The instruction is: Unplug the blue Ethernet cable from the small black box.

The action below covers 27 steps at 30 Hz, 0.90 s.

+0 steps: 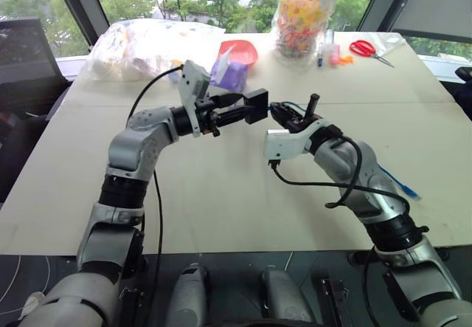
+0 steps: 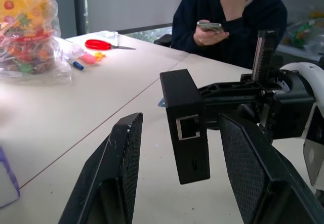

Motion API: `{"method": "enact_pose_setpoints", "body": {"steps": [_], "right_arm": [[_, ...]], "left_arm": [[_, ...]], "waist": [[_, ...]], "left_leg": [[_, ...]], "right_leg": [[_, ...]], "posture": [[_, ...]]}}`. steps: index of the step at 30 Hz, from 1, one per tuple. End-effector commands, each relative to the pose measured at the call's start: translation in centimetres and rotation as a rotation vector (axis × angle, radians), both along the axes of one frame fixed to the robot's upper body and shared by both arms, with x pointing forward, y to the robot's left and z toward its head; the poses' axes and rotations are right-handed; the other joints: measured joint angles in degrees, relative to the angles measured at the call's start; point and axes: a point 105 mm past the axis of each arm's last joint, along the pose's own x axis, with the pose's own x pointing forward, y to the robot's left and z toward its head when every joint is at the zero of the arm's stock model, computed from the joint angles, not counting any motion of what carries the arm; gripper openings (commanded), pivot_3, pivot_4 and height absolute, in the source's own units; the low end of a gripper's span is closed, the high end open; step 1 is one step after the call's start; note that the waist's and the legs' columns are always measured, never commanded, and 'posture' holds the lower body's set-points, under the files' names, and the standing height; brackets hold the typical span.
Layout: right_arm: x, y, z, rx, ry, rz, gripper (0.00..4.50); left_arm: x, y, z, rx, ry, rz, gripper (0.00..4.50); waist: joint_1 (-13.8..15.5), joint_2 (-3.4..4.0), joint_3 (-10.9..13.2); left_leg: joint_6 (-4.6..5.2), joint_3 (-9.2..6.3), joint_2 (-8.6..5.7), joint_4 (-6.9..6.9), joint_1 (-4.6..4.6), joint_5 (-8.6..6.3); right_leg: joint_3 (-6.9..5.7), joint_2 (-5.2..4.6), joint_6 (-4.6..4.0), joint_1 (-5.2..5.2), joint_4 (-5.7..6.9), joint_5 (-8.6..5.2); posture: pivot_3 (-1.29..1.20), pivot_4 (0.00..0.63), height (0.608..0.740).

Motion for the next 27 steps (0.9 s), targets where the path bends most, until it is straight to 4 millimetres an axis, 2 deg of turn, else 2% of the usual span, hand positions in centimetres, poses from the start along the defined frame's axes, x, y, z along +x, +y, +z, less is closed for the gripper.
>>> {"method": "enact_pose_setpoints", "body": {"steps": [1, 9, 19, 22, 25, 27], "right_arm": [[-0.7, 0.4, 1.9, 0.01, -0.068, 0.022, 0.0], [-0.8, 0.7, 2.5, 0.018, -0.089, 0.03, 0.0], [-1.2, 1.1, 2.9, 0.017, -0.097, 0.045, 0.0], [-1.3, 1.2, 2.9, 0.017, -0.094, 0.048, 0.0], [-1.4, 1.4, 2.9, 0.019, -0.094, 0.052, 0.0], [-1.5, 1.5, 2.9, 0.02, -0.093, 0.056, 0.0]], "left_arm": [[-0.2, -0.3, 1.1, -0.033, -0.032, -0.003, 2.44], [-0.8, -1.5, -0.3, -0.016, 0.029, -0.061, 2.44], [-0.2, -1.4, -0.7, -0.024, 0.036, -0.031, 2.44], [-0.1, -1.5, -0.8, -0.029, 0.036, -0.026, 1.66], [0.1, -1.6, -1.1, -0.033, 0.038, -0.021, 0.54], [0.2, -1.8, -1.2, -0.041, 0.043, -0.017, 0.5]], "waist": [[0.0, 0.0, 0.0], [0.0, 0.0, 0.0], [0.0, 0.0, 0.0], [0.01, 0.0, 0.0], [0.02, -0.01, 0.0], [0.04, -0.01, 0.0]], "left_leg": [[0.0, 0.0, 0.0, 0.0, 0.0, 0.0], [0.0, 0.0, 0.0, 0.0, 0.0, 0.0], [0.0, -0.01, 0.0, 0.0, 0.0, 0.0], [0.0, -0.01, 0.0, 0.0, 0.0, 0.0], [0.0, -0.01, 0.0, 0.0, 0.0, 0.0], [0.0, -0.01, -0.01, 0.0, 0.0, 0.0]], "right_leg": [[0.0, 0.0, 0.0, 0.0, 0.0, 0.0], [0.0, 0.0, 0.0, 0.0, 0.0, 0.0], [-0.01, 0.0, 0.0, 0.0, 0.0, 0.0], [-0.01, 0.0, 0.0, 0.0, 0.0, 0.0], [-0.01, 0.0, 0.0, 0.0, 0.0, 0.0], [-0.01, 0.0, 0.0, 0.01, 0.0, 0.0]], "posture": [[0.0, 0.15, 0.735], [0.0, 0.15, 0.735], [0.0, 0.15, 0.735], [0.0, 0.15, 0.735], [0.0, 0.15, 0.735], [0.0, 0.15, 0.735]]}}
